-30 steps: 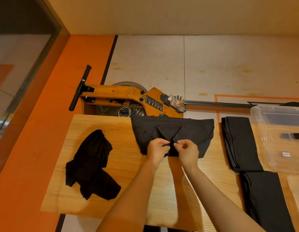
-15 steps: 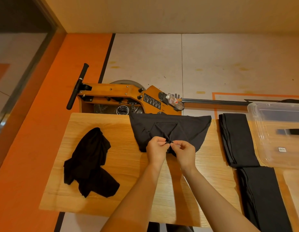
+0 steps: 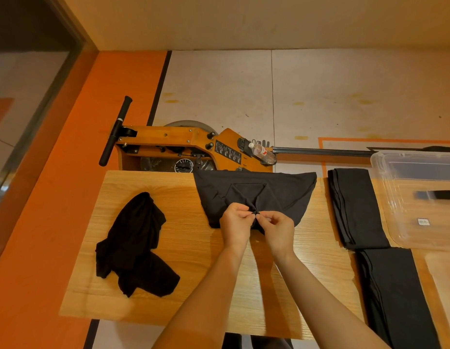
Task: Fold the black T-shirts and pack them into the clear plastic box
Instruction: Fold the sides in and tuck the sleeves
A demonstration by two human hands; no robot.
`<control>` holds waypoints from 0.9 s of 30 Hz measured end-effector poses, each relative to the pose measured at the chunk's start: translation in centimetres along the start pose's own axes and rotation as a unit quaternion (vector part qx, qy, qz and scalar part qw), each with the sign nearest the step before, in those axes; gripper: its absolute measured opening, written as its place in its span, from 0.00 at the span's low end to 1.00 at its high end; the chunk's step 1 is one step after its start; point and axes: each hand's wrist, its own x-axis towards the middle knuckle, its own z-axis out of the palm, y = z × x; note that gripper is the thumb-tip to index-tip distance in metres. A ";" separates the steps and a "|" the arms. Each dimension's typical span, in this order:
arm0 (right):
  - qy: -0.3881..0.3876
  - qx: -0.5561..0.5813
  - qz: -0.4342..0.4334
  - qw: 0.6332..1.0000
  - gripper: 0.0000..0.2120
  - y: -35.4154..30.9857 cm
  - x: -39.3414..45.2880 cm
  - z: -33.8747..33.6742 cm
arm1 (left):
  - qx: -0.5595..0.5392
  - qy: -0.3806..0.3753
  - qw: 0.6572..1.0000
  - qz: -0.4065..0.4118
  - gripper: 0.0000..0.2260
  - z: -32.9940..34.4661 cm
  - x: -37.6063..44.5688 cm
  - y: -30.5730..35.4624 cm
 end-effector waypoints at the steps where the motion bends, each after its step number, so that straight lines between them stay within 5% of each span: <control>1: 0.004 -0.003 -0.001 1.000 0.03 -0.1 0.0 0.0 | 0.002 -0.002 1.000 0.001 0.08 0.0 0.0 0.0; 13: 0.026 -0.006 0.036 0.999 0.09 -0.1 0.0 0.1 | -0.163 -0.090 0.979 -0.084 0.11 -0.6 0.0 0.2; 20: 0.025 -0.024 0.013 0.999 0.02 -0.4 0.1 -0.3 | -0.176 -0.123 0.970 -0.111 0.13 -0.7 0.7 0.2; 27: 0.002 -0.089 -0.035 0.995 0.07 -0.5 0.2 -0.9 | -0.152 -0.137 0.972 -0.112 0.13 -0.6 1.3 0.5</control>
